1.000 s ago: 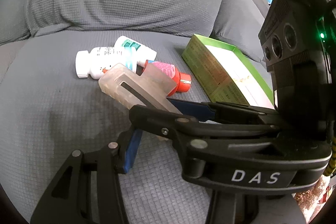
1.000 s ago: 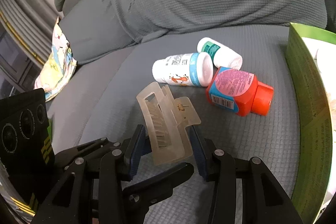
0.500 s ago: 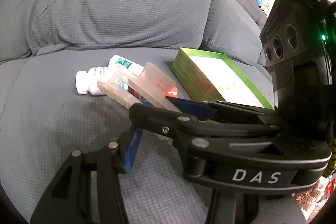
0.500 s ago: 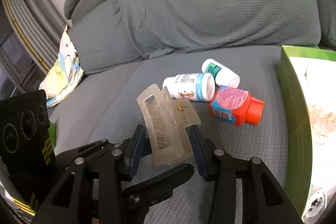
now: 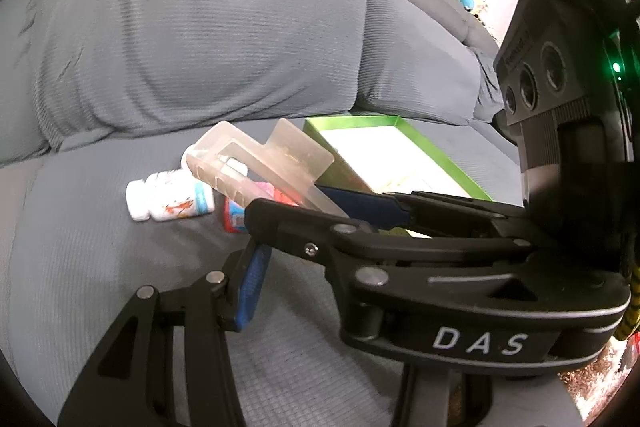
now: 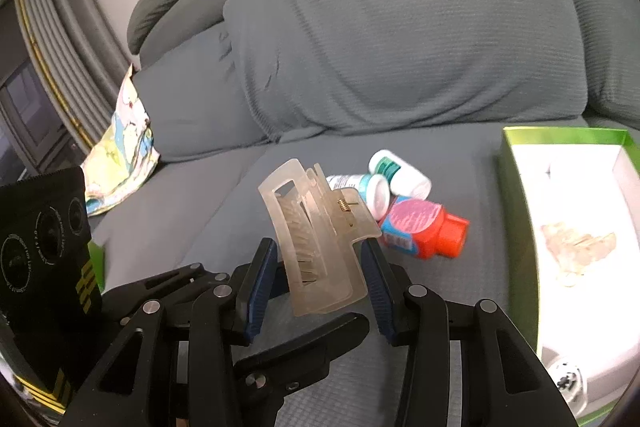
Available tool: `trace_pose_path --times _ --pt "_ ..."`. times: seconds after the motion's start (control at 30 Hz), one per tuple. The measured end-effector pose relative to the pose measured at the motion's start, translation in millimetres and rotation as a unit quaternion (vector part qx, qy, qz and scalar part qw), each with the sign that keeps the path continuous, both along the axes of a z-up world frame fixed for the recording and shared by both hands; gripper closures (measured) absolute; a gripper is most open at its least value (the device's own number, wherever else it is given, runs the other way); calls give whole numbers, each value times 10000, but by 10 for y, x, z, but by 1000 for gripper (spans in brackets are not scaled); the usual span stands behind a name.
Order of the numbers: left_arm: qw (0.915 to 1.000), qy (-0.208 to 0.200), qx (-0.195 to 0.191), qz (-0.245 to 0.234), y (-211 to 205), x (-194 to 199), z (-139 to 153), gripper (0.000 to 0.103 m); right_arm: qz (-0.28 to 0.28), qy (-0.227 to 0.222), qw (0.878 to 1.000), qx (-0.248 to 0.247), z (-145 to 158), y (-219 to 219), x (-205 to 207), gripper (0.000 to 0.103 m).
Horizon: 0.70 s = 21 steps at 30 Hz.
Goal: Organize rigid objects
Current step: 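Lift the claw clip with the right gripper and carry it over the box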
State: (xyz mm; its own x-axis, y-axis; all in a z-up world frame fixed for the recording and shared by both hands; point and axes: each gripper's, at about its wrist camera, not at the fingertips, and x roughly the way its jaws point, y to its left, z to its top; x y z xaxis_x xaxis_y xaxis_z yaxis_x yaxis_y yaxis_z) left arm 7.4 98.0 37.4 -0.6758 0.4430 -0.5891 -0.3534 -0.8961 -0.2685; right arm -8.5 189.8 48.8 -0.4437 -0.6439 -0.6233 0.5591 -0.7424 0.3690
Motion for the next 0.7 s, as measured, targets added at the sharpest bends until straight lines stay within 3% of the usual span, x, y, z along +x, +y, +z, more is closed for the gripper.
trace_pose_path --times 0.7 --pt "9963 344 -371 -694 740 -109 255 59 -879 257 9948 -443 208 870 9 56"
